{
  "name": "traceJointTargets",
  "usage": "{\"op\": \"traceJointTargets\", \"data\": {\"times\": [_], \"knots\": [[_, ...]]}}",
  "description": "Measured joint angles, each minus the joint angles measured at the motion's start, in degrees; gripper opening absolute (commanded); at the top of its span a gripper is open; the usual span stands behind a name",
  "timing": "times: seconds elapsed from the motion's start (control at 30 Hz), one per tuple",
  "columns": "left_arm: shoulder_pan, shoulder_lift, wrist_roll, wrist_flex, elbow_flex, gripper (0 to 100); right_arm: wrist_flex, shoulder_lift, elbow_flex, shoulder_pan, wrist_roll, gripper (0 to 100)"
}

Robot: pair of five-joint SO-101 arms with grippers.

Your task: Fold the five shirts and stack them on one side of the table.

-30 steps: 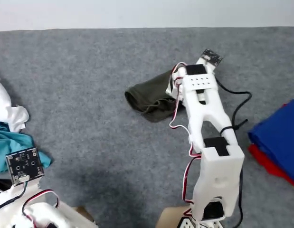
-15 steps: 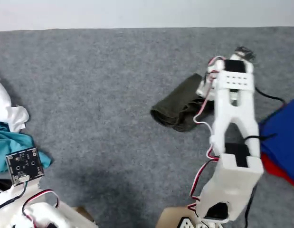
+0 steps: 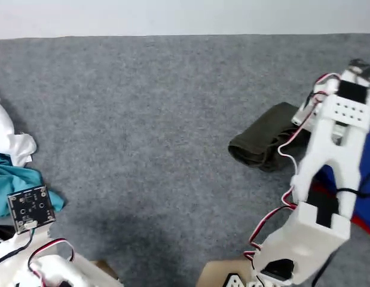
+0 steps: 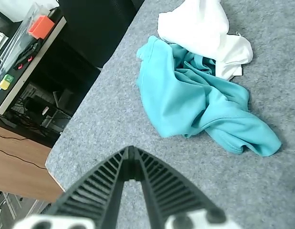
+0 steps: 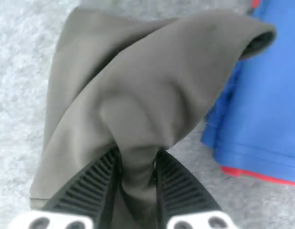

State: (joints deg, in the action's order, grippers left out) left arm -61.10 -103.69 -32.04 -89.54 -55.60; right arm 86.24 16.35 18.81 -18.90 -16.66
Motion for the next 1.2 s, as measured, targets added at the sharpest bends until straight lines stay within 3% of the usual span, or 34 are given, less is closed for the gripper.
{"op": "traceJointTargets", "data": {"times": [0.63, 1.2], "knots": [[0.0, 0.0, 0.0, 0.0, 0.0, 0, -9.9, 0.0, 0.0, -11.0, 2.8, 0.9], [0.0, 0.0, 0.0, -1.8, 0.0, 0, -9.1, -3.5, 0.0, -21.3, 6.4, 0.9]]}}
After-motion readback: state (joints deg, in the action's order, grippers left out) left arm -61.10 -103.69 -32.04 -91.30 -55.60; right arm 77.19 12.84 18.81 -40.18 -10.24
